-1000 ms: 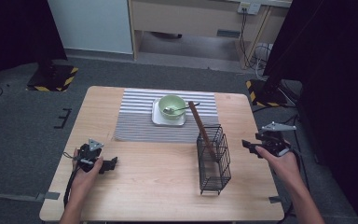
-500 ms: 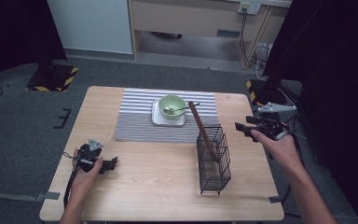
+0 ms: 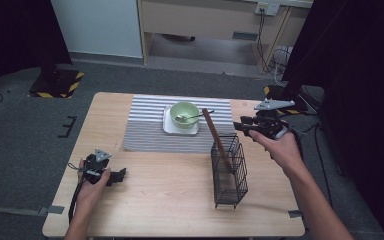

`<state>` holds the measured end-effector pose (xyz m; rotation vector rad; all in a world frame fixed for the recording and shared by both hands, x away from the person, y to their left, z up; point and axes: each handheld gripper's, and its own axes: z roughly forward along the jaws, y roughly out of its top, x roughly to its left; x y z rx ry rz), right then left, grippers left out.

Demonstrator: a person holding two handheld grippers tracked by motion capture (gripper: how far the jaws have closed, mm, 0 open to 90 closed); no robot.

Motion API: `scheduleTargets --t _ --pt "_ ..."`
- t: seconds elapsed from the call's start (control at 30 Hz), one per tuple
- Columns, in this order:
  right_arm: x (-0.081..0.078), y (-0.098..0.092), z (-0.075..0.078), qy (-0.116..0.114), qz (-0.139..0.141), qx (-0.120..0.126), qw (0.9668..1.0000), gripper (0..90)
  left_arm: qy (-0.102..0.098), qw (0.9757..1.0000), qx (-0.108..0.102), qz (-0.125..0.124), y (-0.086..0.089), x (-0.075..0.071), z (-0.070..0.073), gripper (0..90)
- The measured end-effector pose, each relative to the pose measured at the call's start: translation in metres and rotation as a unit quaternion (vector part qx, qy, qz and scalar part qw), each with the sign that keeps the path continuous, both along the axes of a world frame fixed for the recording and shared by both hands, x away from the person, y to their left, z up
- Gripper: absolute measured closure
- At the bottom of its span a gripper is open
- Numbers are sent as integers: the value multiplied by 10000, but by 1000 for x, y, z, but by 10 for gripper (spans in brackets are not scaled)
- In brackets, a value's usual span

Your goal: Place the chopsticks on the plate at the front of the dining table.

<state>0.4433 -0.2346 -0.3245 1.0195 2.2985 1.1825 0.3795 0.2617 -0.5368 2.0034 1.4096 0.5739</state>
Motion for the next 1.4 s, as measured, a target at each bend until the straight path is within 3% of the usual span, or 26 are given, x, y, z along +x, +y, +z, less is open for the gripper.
scheduleTargets --t 0.1,0.27,0.37,0.63,0.93,1.4 --pt "1 10 3 -34 105 -15 9999 575 1 10000 2 -2 0 0 0 0" --pt "5 23 -3 -105 15 15 9999 461 0 10000 2 2 0 0 0 0" --pt "6 27 -7 -157 -9 22 9999 448 0 10000 2 1 0 0 0 0" --pt "10 48 -22 -96 77 -41 9999 568 -3 10000 9 5 0 0 0 0" --pt "14 70 -34 -134 89 -105 9998 610 -11 10000 19 15 -1 0 0 0" --pt "22 76 -42 -72 13 -275 9996 698 -14 10000 21 28 -1 -1 0 0"
